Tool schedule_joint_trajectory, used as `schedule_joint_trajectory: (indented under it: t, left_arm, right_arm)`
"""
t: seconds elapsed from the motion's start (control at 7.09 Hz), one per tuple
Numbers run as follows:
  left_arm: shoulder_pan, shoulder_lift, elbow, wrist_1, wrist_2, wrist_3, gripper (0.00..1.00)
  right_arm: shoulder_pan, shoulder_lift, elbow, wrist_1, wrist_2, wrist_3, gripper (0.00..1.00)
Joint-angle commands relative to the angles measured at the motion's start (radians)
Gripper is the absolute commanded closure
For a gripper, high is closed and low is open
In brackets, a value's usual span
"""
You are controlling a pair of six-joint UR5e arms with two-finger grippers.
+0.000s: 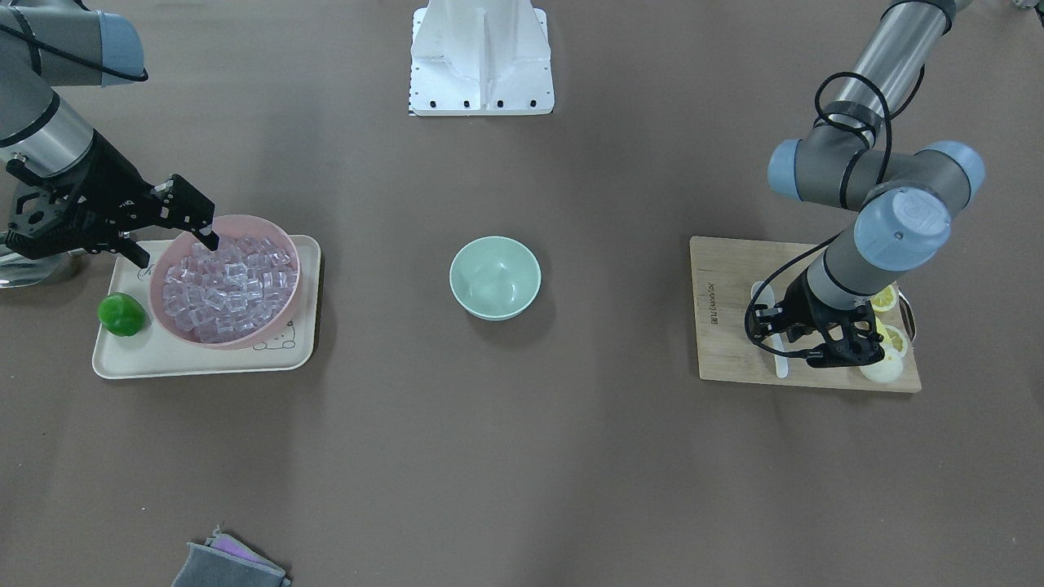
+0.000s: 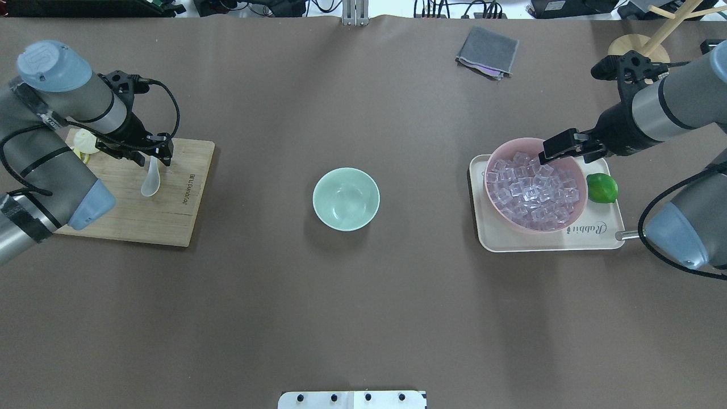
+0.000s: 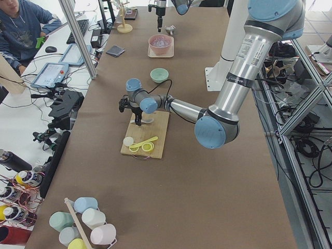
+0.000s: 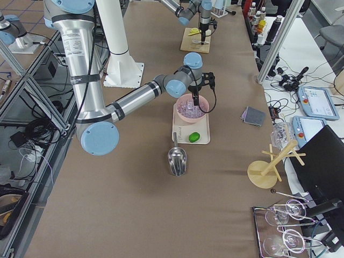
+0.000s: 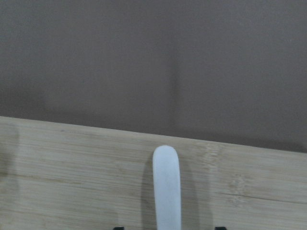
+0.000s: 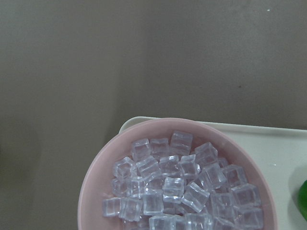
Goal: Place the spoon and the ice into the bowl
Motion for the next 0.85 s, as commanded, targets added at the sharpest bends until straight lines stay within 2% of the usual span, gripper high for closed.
schedule_joint_trajectory:
  t: [0.0, 0.28, 0.56, 0.71]
  left_arm:
    - [0.001, -0.003, -0.009, 0.005, -0.008, 0.0, 1.0]
    - [0.001, -0.032, -0.061, 0.02, -0.013, -0.02, 1.0]
    - [0.014, -0.151, -0.062, 0.052, -0.053, -0.129, 1.0]
    - [0.072, -0.219, -0.058, 0.062, -0.043, -0.231, 1.0]
  right_arm:
    - [-0.004, 0.003, -0.001, 0.0, -0.008, 0.004, 0.01]
    - [-0.042, 0.018, -0.009, -0.002, -0.075, 0.004, 0.01]
    - [-0.096, 0.022, -0.014, -0.002, -0.144, 0.004, 0.03]
    - [-0.131, 0.02, -0.015, -0.002, -0.183, 0.004, 0.05]
